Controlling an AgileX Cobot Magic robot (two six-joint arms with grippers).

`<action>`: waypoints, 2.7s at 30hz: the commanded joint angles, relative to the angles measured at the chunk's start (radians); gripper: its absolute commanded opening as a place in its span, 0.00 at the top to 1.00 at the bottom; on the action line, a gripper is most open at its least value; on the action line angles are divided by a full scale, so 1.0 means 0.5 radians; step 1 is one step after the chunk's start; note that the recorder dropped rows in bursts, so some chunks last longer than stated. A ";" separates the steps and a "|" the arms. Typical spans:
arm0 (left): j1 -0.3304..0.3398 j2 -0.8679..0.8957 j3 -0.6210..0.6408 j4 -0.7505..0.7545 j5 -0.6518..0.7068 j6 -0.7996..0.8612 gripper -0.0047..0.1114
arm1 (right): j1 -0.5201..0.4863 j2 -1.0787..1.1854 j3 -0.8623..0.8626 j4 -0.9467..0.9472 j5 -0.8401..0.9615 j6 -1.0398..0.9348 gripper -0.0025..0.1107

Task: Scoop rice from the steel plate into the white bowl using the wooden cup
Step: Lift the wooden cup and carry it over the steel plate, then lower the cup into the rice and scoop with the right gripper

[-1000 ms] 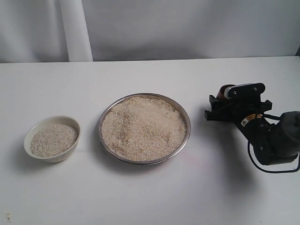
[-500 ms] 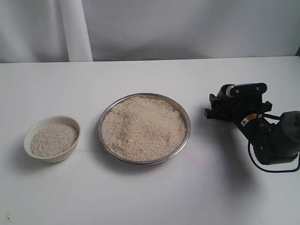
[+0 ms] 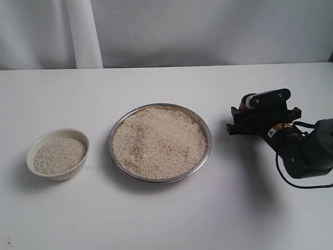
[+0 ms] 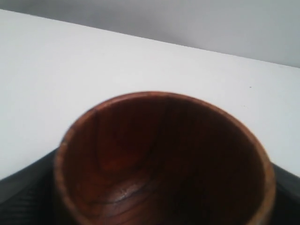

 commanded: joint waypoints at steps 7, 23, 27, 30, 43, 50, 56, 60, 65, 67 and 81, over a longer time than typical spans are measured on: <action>-0.006 0.000 0.004 -0.016 -0.023 -0.009 0.96 | 0.009 -0.512 -0.007 -0.413 0.640 -0.006 0.98; -0.006 0.000 0.004 -0.016 -0.023 -0.009 0.96 | 0.341 -1.316 -0.382 -0.941 2.101 0.010 0.98; -0.006 0.000 0.004 -0.016 -0.023 -0.009 0.96 | 0.530 -1.312 -0.590 -1.060 2.519 -0.063 0.98; -0.006 0.000 0.004 -0.016 -0.023 -0.009 0.96 | 0.638 -1.312 -0.702 -1.166 2.700 -0.104 0.98; -0.006 0.000 0.004 -0.016 -0.023 -0.009 0.96 | 0.938 -1.142 -0.776 -1.788 3.190 -0.090 0.98; -0.006 0.000 0.004 -0.016 -0.023 -0.009 0.96 | 1.101 -0.816 -0.776 -2.342 3.503 0.092 0.98; -0.006 0.000 0.004 -0.016 -0.023 -0.009 0.96 | 1.175 -0.603 -0.776 -2.617 3.695 0.101 0.98; -0.006 0.000 0.004 -0.016 -0.023 -0.009 0.96 | 1.186 -0.542 -0.776 -2.729 3.826 0.054 0.98; -0.006 0.000 0.004 -0.016 -0.023 -0.009 0.96 | 1.208 -0.546 -0.776 -2.756 3.848 -0.009 0.98; -0.006 0.000 0.004 -0.016 -0.023 -0.009 0.96 | 1.215 -0.542 -0.776 -2.739 3.829 -0.027 0.98; -0.006 0.000 0.004 -0.016 -0.023 -0.009 0.96 | 1.237 -0.315 -0.776 -2.710 3.682 0.126 0.98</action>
